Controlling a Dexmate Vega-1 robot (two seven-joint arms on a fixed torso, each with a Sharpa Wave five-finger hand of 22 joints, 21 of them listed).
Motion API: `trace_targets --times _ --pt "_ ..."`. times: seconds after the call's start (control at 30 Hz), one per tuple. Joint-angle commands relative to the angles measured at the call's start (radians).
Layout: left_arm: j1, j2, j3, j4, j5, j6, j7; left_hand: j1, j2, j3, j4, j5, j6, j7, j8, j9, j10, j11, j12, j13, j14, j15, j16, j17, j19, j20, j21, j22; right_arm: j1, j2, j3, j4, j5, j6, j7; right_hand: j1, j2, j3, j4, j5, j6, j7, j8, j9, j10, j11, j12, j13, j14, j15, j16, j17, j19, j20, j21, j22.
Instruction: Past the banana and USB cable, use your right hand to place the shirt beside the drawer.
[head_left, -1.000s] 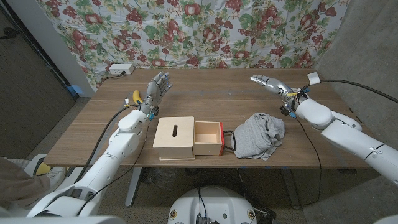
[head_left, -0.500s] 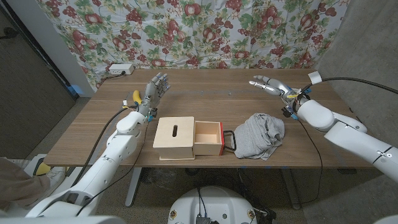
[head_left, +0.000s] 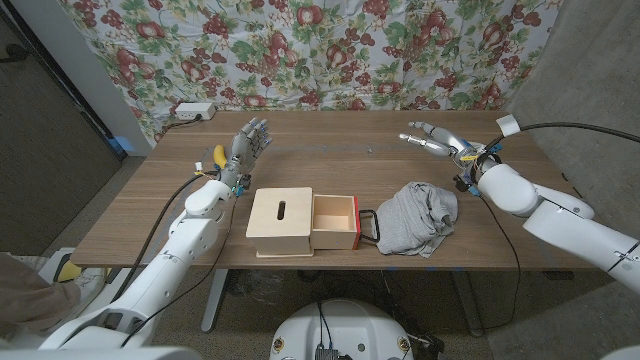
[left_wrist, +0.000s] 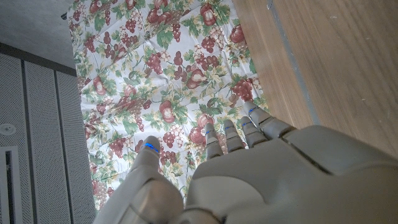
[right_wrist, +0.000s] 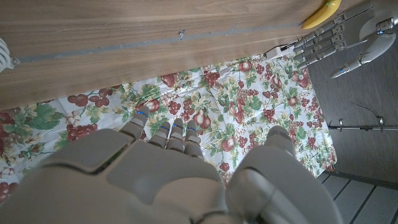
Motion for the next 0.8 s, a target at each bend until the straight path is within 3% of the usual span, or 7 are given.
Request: trace_targets --times 0.03,0.17,0.27,0.8 --pt "-0.009 0.004 -0.003 0.018 -0.002 -0.002 -0.016 -0.001 0.002 0.001 -0.008 0.006 0.002 -0.004 0.007 0.002 -0.001 0.006 0.006 0.004 -0.003 -0.059 0.004 0.005 0.008 -0.017 -0.002 0.003 -0.058 -0.028 0.026 -0.088 -0.04 -0.072 -0.039 0.014 -0.004 0.0 -0.01 0.009 0.01 -0.004 0.009 0.004 0.007 0.004 0.007 0.003 -0.001 -0.007 -0.002 0.001 -0.007 0.002 -0.004 0.003" --pt "-0.013 0.002 -0.004 0.026 -0.003 -0.008 -0.024 -0.001 0.002 0.0 -0.008 0.006 0.002 -0.004 0.007 0.002 -0.001 0.005 0.006 0.004 -0.004 -0.059 0.004 0.005 0.008 -0.017 -0.003 0.003 -0.071 -0.034 0.031 -0.111 -0.047 -0.098 -0.045 0.016 -0.004 0.0 -0.011 0.012 0.011 -0.006 0.009 0.004 0.008 0.002 0.008 0.003 -0.008 -0.013 -0.004 0.001 -0.006 0.0 -0.003 0.003" --pt "-0.018 -0.002 -0.004 0.042 -0.006 -0.028 -0.039 -0.001 0.002 0.0 -0.009 0.006 0.003 -0.005 0.008 0.002 -0.001 0.005 0.006 0.004 -0.003 -0.058 0.004 0.005 0.008 -0.017 -0.003 0.003 -0.075 -0.04 0.029 -0.132 -0.068 -0.128 -0.053 0.021 -0.004 -0.002 -0.013 0.02 -0.03 -0.008 -0.007 0.004 -0.007 -0.001 0.002 0.003 -0.012 -0.014 -0.002 0.001 -0.007 -0.001 -0.002 0.003" --pt "-0.014 0.013 -0.006 0.02 -0.003 0.0 -0.045 -0.003 0.0 -0.003 -0.01 0.005 0.007 -0.005 0.009 0.001 0.003 0.005 0.008 0.004 -0.007 -0.058 0.004 0.005 0.008 -0.016 -0.006 0.003 -0.105 -0.055 0.036 -0.174 -0.093 -0.183 -0.069 0.024 -0.003 -0.004 -0.013 0.029 -0.028 -0.006 -0.005 0.004 -0.007 -0.002 0.003 0.003 -0.006 -0.02 0.002 0.001 0.003 -0.008 0.003 0.002"
